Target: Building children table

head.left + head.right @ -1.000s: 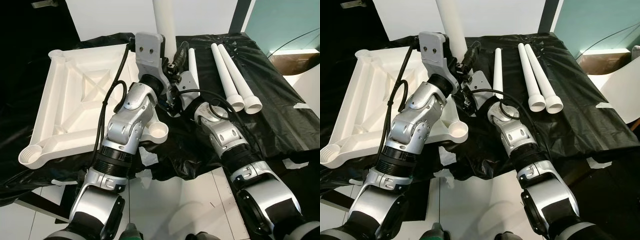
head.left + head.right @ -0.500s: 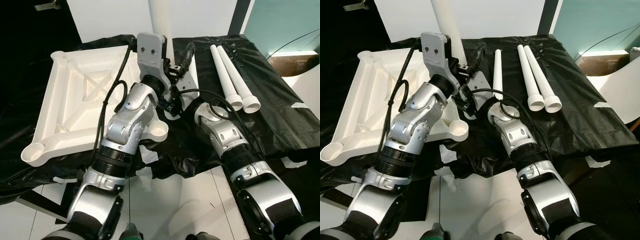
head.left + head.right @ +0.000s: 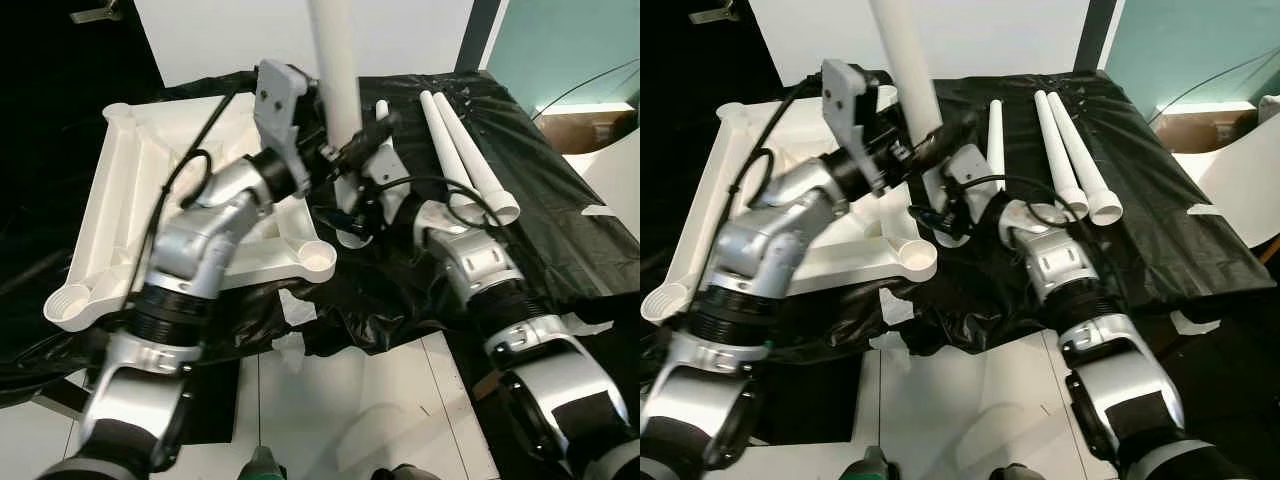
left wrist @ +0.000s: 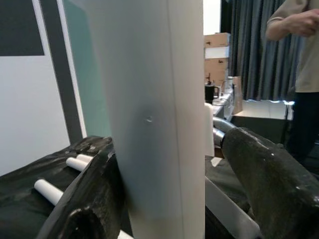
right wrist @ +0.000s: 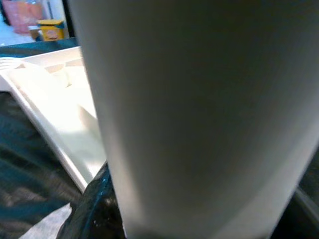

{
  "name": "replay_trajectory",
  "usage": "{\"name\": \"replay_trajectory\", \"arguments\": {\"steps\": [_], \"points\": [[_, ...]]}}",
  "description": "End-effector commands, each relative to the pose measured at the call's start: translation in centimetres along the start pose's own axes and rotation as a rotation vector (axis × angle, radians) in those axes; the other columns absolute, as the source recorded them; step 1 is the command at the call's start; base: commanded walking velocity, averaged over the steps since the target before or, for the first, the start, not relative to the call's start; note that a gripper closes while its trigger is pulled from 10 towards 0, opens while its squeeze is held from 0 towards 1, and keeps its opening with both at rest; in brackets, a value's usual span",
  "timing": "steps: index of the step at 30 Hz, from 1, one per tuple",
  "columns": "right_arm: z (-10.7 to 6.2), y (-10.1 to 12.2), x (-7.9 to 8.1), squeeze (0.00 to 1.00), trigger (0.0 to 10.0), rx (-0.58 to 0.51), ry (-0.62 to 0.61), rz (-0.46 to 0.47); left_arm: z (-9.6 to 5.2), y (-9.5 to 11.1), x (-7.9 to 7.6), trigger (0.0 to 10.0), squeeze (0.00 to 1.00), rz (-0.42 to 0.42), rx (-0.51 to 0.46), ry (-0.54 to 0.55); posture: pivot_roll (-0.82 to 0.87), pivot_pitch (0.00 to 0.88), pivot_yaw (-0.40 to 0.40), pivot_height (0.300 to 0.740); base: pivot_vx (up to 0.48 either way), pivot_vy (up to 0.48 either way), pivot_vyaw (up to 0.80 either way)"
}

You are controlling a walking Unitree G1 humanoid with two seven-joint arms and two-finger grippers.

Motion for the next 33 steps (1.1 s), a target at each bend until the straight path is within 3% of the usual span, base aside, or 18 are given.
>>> {"name": "replay_trajectory", "arguments": {"steps": [1, 8, 9, 10, 20, 21, 22, 23, 25, 26, 29, 30, 32, 33], "points": [[-0.1, 0.6, 0.2, 0.0, 10.0, -0.024, 0.076, -0.014, 0.0, 1.1, -0.3, 10.0, 0.0, 0.019, 0.011, -0.098, 0.09, 0.02, 0.004, 0.74, 0.0, 0.0, 0.0], [-0.5, 0.4, 0.3, 0.0, 10.0, -0.008, 0.131, -0.046, -0.3, 1.9, 0.7, 10.0, 0.0, 0.045, 0.044, -0.109, 0.09, 0.022, 0.006, 0.74, 0.0, 0.0, 0.0], [-0.5, 0.4, 0.3, 0.0, 10.0, -0.007, 0.138, -0.048, -0.3, 1.9, 0.8, 5.3, 0.0, 0.044, 0.043, -0.107, 0.09, 0.022, 0.006, 0.74, 0.0, 0.0, 0.0], [-0.6, 0.4, 0.2, 0.0, 10.0, -0.007, 0.14, -0.045, -0.3, 2.1, 0.8, 0.0, 0.0, 0.027, 0.035, -0.1, 0.09, 0.023, 0.007, 0.74, 0.0, 0.0, 0.0], [-0.7, 0.4, -0.2, 0.0, 10.0, 0.001, 0.132, -0.044, 0.0, 1.8, 1.2, 0.0, 0.0, 0.005, 0.048, -0.094, 0.09, 0.023, 0.012, 0.74, 0.0, 0.0, 0.0], [-0.7, 0.3, -0.4, 0.56, 10.0, 0.007, 0.12, -0.036, 0.2, 1.7, 1.4, 0.0, 0.0, 0.012, 0.051, -0.075, 0.09, 0.022, 0.012, 0.74, 0.0, 0.0, 0.0], [-0.7, 0.3, -0.5, 0.56, 10.0, 0.01, 0.112, -0.031, 0.3, 1.7, 1.4, 0.0, 0.0, 0.018, 0.053, -0.063, 0.09, 0.022, 0.012, 0.74, 0.0, 0.0, 0.0], [-0.7, 0.3, -0.6, 1.0, 10.0, 0.011, 0.096, -0.03, 0.6, 1.5, 1.7, 4.4, 0.0, 0.026, 0.06, -0.032, 0.09, 0.022, 0.013, 0.74, 0.0, 0.0, 0.0], [-0.6, 0.3, -0.7, 1.0, 10.0, 0.011, 0.086, -0.03, 0.7, 1.5, 1.8, 4.4, 0.0, 0.031, 0.065, -0.012, 0.09, 0.022, 0.013, 0.74, 0.0, 0.0, 0.0], [-0.6, 0.2, -0.8, 1.0, 10.0, 0.013, 0.063, -0.03, 0.9, 1.4, 1.9, 10.0, 0.0, 0.04, 0.061, 0.011, 0.09, 0.022, 0.013, 0.74, 0.0, 0.0, 0.0], [-0.3, -0.1, -1.1, 1.0, 10.0, 0.034, -0.003, -0.023, 1.6, 1.4, 2.6, 10.0, 0.0, 0.036, 0.049, 0.094, 0.09, 0.02, 0.016, 0.74, 0.0, 0.0, 0.0], [-0.1, -0.2, -1.2, 0.46, 10.0, 0.046, -0.038, -0.013, 1.8, 1.4, 2.9, 10.0, 0.0, 0.041, 0.042, 0.138, 0.09, 0.02, 0.016, 0.74, 0.0, 0.0, 0.0], [0.1, -0.4, -1.2, 0.46, 10.0, 0.056, -0.066, -0.003, 2.0, 1.5, 3.1, 10.0, 0.0, 0.049, 0.035, 0.176, 0.09, 0.02, 0.016, 0.74, 0.0, 0.0, 0.0], [0.4, -0.5, -1.2, 0.0, 10.0, 0.063, -0.099, 0.01, 2.3, 1.6, 3.3, 10.0, 0.0, 0.042, 0.02, 0.217, 0.1, 0.016, 0.018, 0.74, 0.0, 0.0, 0.0]]}}
Point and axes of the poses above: a point about 5 cm out from each wrist's last joint towards the gripper, its own z axis pointing out of the wrist towards the gripper, its own y axis along the axis of the wrist's last joint, x = y × z, the point moved 2 cm from there along z, pointing out of the wrist towards the gripper, and after that the axes turned 9 degrees about -z, right-handed, at the moved point
